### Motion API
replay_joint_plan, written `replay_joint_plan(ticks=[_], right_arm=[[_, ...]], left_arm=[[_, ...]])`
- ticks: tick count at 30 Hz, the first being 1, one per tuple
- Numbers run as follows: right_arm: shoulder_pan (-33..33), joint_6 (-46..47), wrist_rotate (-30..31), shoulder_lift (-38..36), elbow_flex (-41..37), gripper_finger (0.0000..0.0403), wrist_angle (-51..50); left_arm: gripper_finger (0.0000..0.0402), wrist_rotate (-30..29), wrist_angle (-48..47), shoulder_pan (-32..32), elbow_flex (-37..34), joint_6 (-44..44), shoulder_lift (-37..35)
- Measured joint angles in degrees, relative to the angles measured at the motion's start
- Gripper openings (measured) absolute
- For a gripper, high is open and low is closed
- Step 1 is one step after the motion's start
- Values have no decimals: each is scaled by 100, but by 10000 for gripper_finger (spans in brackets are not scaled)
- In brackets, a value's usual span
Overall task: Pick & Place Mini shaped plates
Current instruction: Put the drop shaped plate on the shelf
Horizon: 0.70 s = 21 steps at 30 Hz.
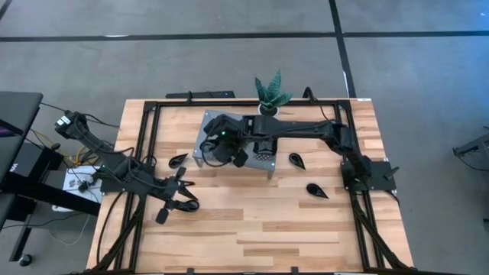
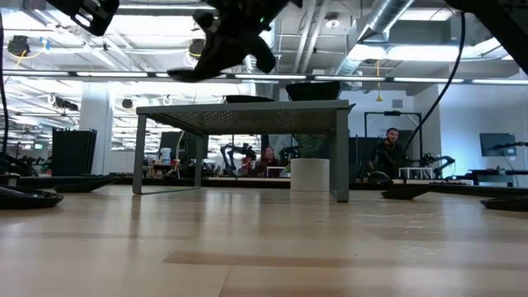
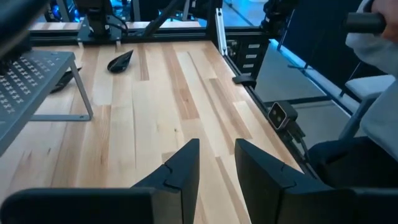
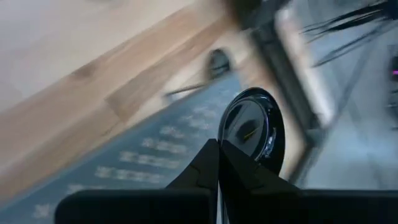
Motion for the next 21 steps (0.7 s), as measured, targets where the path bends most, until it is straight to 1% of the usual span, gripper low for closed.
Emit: replay_joint_plan(ticks=[2,8,12,16,21], right_arm=[[-15,21,-6,104,-34,1,-165],[-45,-286,128,241,-7,1,123],[-106,-78,191,299,-24,4,57],[-177,281,201,339,-20,18,128],[-212,334,286,422,-20,44,167]], left_arm=[[104,-2,8,0,0,-52,32],[104,-2,29,2,0,-151,36],[104,-1,44,2,-1,-153,32],[104,-2,44,2,0,-153,32],[104,-2,43,2,0,-151,32]])
